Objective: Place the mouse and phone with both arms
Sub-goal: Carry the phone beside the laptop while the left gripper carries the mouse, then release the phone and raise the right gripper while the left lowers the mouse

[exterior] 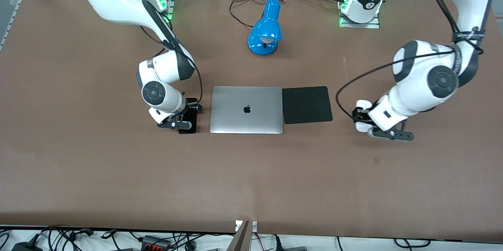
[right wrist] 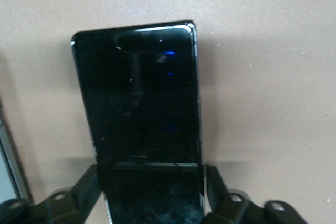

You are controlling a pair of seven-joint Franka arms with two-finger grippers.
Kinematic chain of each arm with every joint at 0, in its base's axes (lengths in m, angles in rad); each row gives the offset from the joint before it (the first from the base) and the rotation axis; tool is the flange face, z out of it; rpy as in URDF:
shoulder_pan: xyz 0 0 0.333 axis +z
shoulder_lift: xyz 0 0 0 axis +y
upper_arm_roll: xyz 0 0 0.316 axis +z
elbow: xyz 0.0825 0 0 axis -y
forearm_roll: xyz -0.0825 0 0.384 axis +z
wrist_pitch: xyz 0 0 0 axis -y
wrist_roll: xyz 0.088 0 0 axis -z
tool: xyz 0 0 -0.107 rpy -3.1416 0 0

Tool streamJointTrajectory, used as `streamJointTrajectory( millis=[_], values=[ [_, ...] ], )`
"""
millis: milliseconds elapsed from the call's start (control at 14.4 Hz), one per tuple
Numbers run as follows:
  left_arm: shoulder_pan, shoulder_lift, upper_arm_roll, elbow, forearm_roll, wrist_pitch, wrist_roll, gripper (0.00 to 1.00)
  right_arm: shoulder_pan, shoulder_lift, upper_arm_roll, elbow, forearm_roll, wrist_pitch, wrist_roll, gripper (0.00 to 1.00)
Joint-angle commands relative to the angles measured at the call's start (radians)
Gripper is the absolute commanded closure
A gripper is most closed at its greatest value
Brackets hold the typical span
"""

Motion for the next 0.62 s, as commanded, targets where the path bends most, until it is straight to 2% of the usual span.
streamJointTrajectory(
  millis=[0, 139, 347, 555],
  values=[
    [-0.082, 0.012, -0.023, -0.017, -0.003, 0.066, -0.128, 0.66, -0.016, -0.014, -0.007, 0.078, 0.009, -0.029, 0.026, 0.0],
    [-0.126, 0.023, -0.023, -0.038, 0.022, 0.091, -0.222, 0.65, -0.054, -0.065, -0.009, 0.137, 0.005, -0.095, 0.023, 0.0],
    [-0.16, 0.004, -0.026, -0.121, 0.105, 0.14, -0.357, 0.61, -0.133, -0.169, -0.009, 0.213, -0.005, -0.236, 0.031, 0.0],
    [-0.187, 0.007, -0.026, -0.222, 0.107, 0.296, -0.406, 0.61, -0.214, -0.29, -0.009, 0.23, 0.006, -0.323, 0.008, 0.0]
  ],
)
